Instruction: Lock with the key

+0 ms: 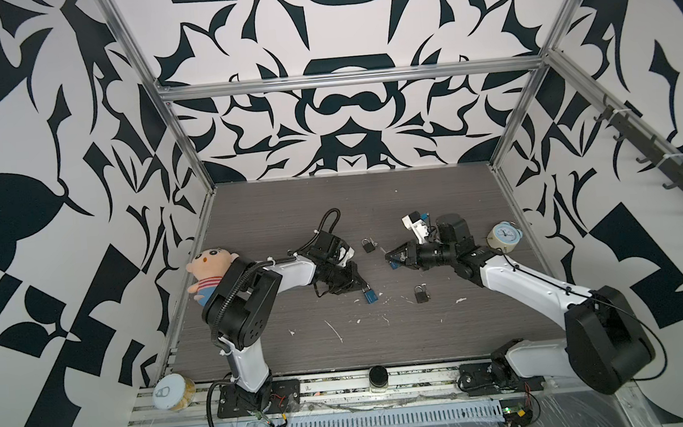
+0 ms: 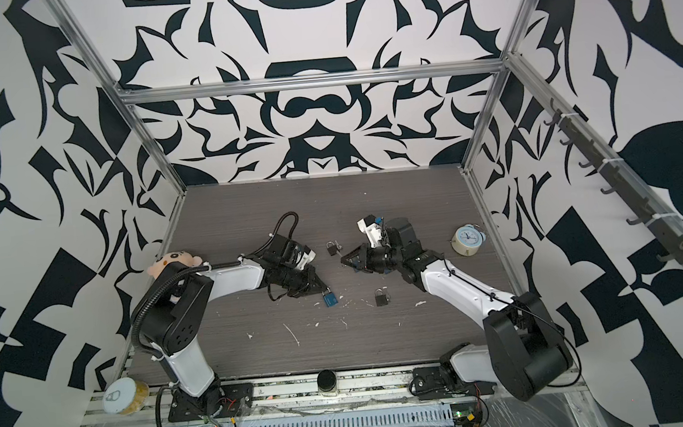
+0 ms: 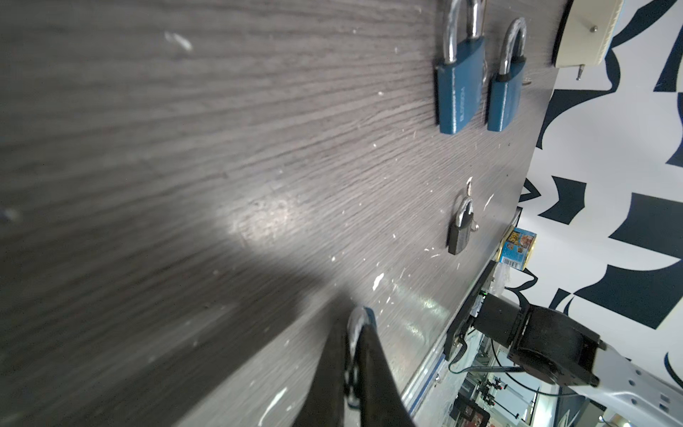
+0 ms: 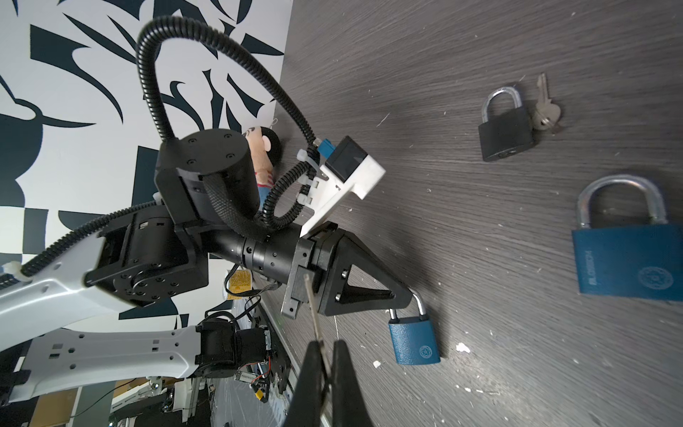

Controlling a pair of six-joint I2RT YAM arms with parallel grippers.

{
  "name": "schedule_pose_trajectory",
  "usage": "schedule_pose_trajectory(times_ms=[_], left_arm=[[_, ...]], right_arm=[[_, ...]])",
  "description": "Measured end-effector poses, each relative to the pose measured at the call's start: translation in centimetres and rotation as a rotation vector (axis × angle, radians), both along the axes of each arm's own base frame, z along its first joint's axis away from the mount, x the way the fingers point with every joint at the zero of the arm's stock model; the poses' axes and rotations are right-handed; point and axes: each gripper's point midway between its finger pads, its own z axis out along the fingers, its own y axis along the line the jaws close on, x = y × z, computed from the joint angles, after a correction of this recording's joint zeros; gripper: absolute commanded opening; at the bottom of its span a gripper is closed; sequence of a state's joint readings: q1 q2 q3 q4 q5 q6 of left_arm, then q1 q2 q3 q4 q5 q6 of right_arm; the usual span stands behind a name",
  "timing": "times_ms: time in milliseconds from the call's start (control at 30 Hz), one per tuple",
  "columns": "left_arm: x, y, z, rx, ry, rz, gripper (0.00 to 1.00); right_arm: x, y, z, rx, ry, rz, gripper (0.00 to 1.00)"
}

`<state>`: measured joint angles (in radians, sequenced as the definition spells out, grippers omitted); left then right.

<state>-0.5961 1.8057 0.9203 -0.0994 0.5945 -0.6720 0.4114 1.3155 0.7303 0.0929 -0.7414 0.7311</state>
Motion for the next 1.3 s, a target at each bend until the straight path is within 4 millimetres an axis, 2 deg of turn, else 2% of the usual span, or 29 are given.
schedule_pose_trajectory(times_ms=[133, 267, 467, 567, 700, 900, 967, 1067, 1300], left_arm=[[-0.2, 0.7, -0.9, 0.033, 0.005, 0.03, 0.29], [-0.3, 1.3, -0.7, 0.046, -0.012, 0.057, 0.3], [0.1, 2.8, 0.2, 0.07, -0.065, 0.112, 0.3], [0.4, 3.9, 1.5, 0.069, -0.118, 0.15, 0.3], [0.9, 5.3, 4.9, 0.045, -0.241, 0.204, 0.33], [1.0, 7.5, 10.8, -0.006, -0.466, 0.282, 0.46], [0.8, 8.2, 12.2, -0.017, -0.524, 0.306, 0.49], [0.3, 9.3, 13.2, -0.017, -0.578, 0.334, 0.51], [-0.6, 11.3, 13.2, 0.019, -0.618, 0.372, 0.54]], right_arm=[[0.1, -0.4, -0.6, -0.032, 0.012, -0.026, 0.0], [0.1, -1.2, -1.4, -0.084, 0.021, -0.062, 0.0], [-0.2, -2.1, -0.6, -0.13, -0.013, -0.101, 0.0], [-0.6, -1.9, -0.1, -0.159, -0.031, -0.099, 0.0], [-1.3, -1.1, 0.1, -0.206, -0.065, -0.087, 0.0], [-2.7, 0.6, -1.3, -0.296, -0.097, -0.057, 0.0], [-2.9, 1.0, -2.0, -0.324, -0.099, -0.049, 0.0], [-2.9, 1.4, -3.2, -0.358, -0.093, -0.045, 0.0], [-2.0, 2.0, -5.4, -0.384, -0.09, -0.072, 0.0]])
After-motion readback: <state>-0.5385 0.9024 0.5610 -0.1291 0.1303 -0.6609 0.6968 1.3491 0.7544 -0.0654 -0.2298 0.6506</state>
